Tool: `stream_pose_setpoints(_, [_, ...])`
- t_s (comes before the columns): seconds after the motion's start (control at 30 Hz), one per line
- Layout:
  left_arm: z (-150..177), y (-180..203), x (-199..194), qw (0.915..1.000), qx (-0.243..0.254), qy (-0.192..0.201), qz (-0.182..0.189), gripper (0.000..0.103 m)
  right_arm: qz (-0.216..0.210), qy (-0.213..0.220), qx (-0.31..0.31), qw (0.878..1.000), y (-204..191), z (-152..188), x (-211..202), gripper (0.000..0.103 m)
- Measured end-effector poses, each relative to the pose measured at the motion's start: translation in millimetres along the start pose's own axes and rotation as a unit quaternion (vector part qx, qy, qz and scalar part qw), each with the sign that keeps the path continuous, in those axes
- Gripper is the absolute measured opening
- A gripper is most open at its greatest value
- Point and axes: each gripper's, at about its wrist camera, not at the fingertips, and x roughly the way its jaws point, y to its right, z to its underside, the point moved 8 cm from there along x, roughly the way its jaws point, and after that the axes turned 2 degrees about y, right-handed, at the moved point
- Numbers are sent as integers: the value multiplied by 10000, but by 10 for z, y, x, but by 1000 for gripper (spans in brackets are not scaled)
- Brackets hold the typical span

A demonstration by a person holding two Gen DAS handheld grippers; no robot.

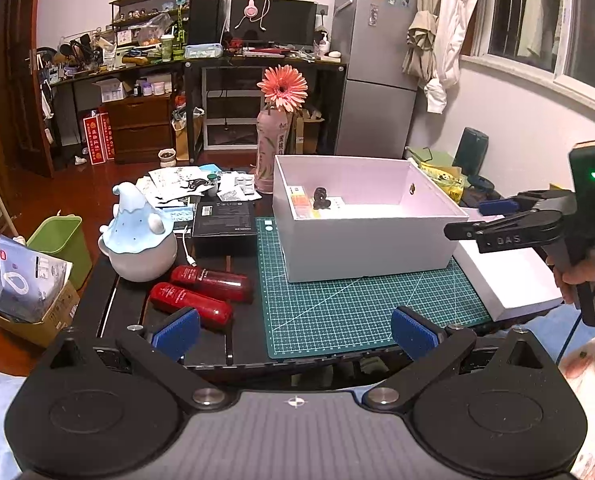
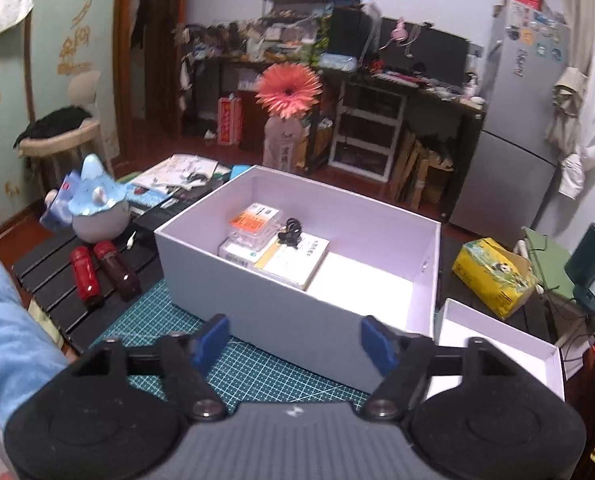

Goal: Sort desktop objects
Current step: 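Raise the right tool out of the white box and pull back, then move the right gripper toward the white lid lying beside the box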

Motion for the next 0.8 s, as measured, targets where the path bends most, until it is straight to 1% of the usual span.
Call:
stream_pose_setpoints(0.1, [7, 13, 3, 10000, 45, -38, -8, 103, 91, 115, 142, 9998, 31, 54, -61, 86])
stream_pose_setpoints(0.2, [15, 24, 9, 9999, 84, -68, -46, 103, 101, 106, 243, 9996, 42, 122, -86, 87])
stream_pose_setpoints(0.3, [18, 39, 4, 9999, 127, -70, -57, 103, 75, 58, 217, 9997, 21, 188, -86, 88])
stream_pose_setpoints(0.37, [17, 52, -2, 9999, 152, -62, -49, 103, 82, 48, 192, 9998, 8, 218, -88, 90])
stream_pose_setpoints(0.43, [11, 63, -11, 9998, 179, -47, -46, 103, 83, 60, 209, 9997, -2, 244, -94, 95])
stream_pose_setpoints(0.47, [10, 70, -21, 9998, 190, -30, -42, 103, 74, 75, 258, 9996, -5, 258, -99, 98])
stream_pose_setpoints(0.53, [0, 80, -35, 9998, 210, -4, -28, 103, 34, 74, 414, 9991, -5, 294, -100, 101])
stream_pose_setpoints(0.63, [-18, 82, -45, 9998, 186, 25, 2, 103, -59, 12, 617, 9981, -10, 359, -83, 101])
stream_pose_setpoints(0.8, [-19, 94, -18, 9997, 211, -98, -43, 103, -104, 13, 744, 9972, -15, 387, -78, 101])
